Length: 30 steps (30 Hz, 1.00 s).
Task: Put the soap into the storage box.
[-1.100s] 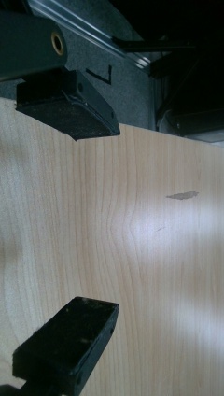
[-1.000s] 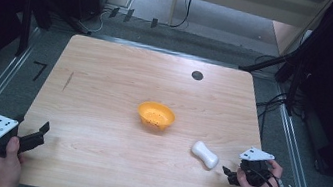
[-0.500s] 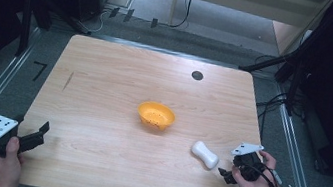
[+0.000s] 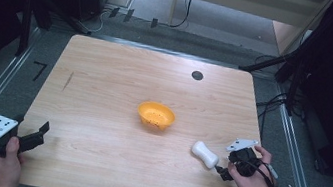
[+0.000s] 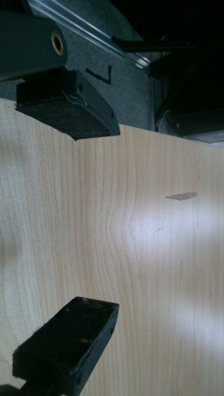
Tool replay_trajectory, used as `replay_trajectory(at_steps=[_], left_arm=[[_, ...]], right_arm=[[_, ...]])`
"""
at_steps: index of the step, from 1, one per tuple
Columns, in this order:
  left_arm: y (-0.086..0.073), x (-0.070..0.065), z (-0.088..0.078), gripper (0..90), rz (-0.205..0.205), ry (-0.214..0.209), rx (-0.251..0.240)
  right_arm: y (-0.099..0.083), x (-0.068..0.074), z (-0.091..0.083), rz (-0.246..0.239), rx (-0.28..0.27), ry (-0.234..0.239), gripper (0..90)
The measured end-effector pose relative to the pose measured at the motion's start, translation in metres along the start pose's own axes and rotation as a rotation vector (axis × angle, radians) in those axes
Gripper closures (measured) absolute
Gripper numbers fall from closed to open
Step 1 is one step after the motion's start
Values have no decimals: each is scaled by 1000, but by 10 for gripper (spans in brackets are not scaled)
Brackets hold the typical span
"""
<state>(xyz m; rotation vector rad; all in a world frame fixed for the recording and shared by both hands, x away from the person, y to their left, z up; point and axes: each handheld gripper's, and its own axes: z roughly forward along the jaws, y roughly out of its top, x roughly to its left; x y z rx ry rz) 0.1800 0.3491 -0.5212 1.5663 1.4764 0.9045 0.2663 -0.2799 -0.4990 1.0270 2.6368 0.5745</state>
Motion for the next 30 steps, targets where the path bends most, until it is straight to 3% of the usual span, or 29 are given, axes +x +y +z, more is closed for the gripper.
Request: replay_trajectory(at_steps=[30], left_arm=[[0,0,0,134,5,-3,5]], right_arm=[[25,12,15,-43,49,46,146]])
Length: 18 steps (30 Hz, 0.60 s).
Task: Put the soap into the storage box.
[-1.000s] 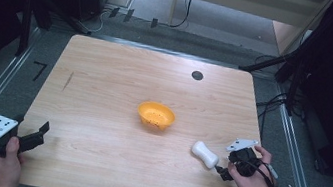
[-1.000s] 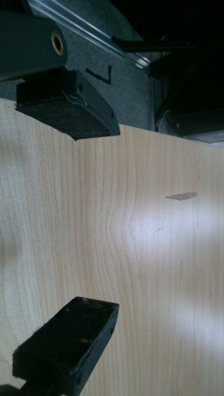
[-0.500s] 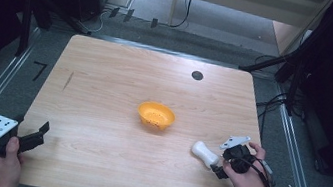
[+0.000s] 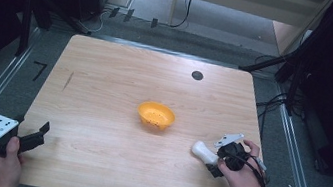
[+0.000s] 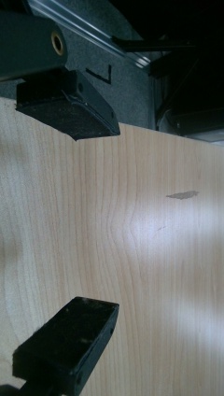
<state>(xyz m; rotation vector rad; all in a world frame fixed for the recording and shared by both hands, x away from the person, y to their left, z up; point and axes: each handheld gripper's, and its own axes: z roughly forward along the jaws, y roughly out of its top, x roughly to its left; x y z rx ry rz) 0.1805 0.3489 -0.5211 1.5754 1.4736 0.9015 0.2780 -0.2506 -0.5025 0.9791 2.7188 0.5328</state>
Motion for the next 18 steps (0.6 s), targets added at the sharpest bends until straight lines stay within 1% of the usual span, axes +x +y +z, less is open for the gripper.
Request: replay_trajectory(at_steps=[11,18], left_arm=[[0,0,0,134,0,-1,1],[0,0,0,134,-1,-2,1]], right_arm=[[12,5,7,-9,9,15,146],[18,6,10,-3,17,22,161]])
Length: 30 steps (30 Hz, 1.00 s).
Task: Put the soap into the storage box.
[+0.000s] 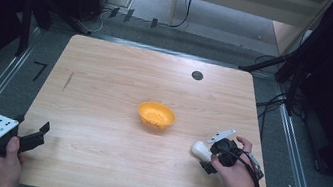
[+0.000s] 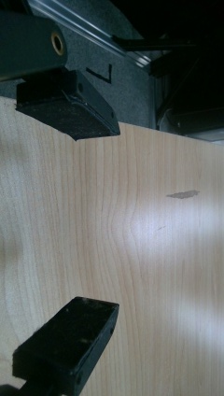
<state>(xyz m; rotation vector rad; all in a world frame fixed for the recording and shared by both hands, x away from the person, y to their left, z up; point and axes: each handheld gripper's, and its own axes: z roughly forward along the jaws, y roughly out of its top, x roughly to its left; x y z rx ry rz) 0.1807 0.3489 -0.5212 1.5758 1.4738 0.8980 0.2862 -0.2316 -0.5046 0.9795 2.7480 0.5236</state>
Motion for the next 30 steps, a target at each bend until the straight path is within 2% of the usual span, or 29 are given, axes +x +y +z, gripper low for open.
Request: replay_trajectory(at_steps=[8,19,30], left_arm=[[0,0,0,134,1,0,2],[0,0,0,134,1,-2,2],[0,0,0,134,0,-2,0]], right_arm=[[6,1,3,12,9,9,222],[13,1,8,31,18,33,379],[19,-2,11,35,43,66,490]])
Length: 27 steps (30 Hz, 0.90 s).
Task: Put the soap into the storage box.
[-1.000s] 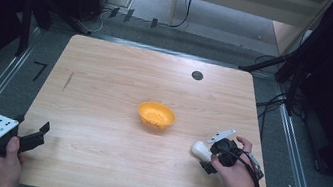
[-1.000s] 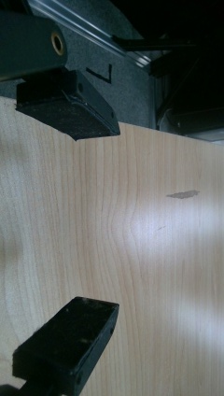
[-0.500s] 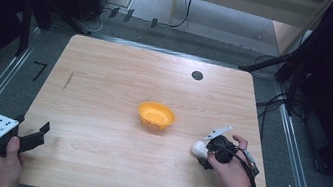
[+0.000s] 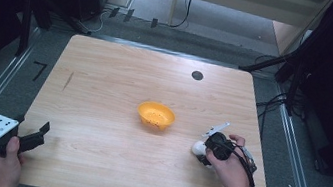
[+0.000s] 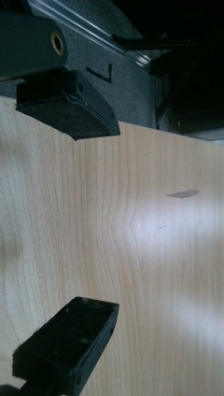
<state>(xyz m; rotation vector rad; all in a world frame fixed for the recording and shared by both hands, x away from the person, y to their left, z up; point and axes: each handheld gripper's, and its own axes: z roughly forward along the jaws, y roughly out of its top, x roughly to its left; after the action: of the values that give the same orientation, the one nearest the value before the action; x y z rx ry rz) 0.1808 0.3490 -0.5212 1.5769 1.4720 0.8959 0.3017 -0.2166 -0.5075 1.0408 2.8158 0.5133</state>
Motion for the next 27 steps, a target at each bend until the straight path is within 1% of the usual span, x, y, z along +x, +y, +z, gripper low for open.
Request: replay_trajectory(at_steps=[1,3,10,19,21,24,25,27], left_arm=[[0,0,0,134,0,0,1],[0,0,0,134,1,1,3],[0,0,0,134,-1,0,2],[0,0,0,134,3,0,3],[0,0,0,134,3,0,3],[0,0,0,134,4,1,4],[0,0,0,134,4,1,4],[0,0,0,134,3,0,4]], right_arm=[[0,0,2,-6,14,-7,498],[0,1,2,-7,16,-8,503],[-2,0,3,-9,1,-4,507],[-3,-1,3,-14,-3,3,507],[-4,-1,3,-13,-13,5,509],[-2,-1,3,-5,-2,0,509],[-1,-1,3,-4,10,1,510],[-1,-1,3,-3,8,5,512]])
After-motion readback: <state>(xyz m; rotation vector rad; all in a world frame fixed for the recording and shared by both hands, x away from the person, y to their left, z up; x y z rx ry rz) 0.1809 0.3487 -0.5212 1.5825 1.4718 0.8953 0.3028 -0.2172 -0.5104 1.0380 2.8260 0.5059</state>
